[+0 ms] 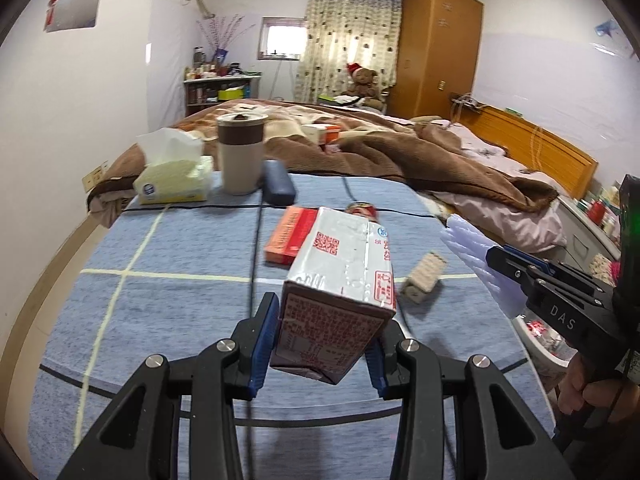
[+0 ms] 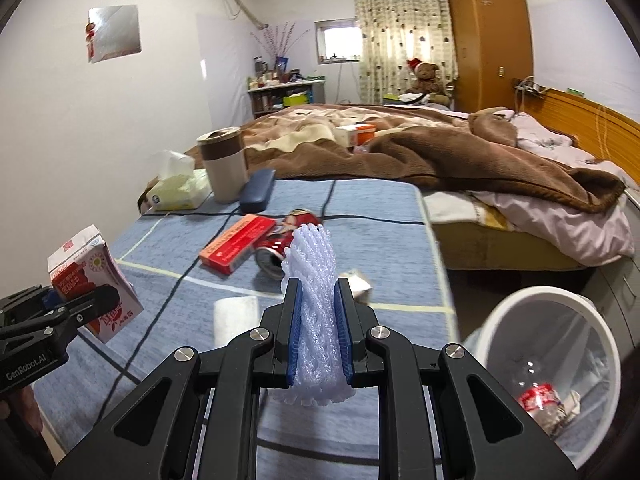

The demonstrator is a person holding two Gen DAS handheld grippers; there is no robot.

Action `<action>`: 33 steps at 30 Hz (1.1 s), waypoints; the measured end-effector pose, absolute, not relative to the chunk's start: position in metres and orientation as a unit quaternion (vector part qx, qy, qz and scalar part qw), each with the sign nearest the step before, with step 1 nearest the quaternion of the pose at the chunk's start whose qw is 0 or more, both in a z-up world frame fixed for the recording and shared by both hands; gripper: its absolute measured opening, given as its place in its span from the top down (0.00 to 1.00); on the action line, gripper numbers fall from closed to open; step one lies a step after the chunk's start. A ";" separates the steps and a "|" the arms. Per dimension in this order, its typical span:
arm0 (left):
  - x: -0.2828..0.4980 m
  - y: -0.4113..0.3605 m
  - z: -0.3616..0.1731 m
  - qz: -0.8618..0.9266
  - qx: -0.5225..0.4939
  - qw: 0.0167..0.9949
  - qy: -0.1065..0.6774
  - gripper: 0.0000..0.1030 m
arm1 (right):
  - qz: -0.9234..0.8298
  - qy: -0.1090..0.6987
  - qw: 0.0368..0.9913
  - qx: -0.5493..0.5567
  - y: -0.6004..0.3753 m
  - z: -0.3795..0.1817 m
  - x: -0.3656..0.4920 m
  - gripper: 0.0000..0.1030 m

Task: Collect trash
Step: 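Carry the carton with the left tool while the right tool carries the mesh sleeve over the bin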

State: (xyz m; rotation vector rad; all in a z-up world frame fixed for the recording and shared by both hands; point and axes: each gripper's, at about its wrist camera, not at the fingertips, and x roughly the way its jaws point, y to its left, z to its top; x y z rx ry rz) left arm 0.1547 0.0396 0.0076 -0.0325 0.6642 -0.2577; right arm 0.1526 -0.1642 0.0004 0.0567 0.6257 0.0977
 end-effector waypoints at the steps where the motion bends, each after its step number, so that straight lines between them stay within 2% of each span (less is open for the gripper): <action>1: 0.154 0.034 0.008 -0.132 -0.015 0.937 0.324 0.60 | 0.042 0.305 0.951 0.030 -0.170 0.002 0.150 0.83; 20: 0.142 -0.073 0.022 -0.242 0.013 0.919 0.310 0.60 | -0.058 0.275 0.958 0.053 -0.251 0.016 0.110 0.83; 33: 0.139 -0.155 0.024 -0.323 0.042 0.894 0.308 0.59 | -0.134 0.286 0.946 0.074 -0.306 0.007 0.089 0.83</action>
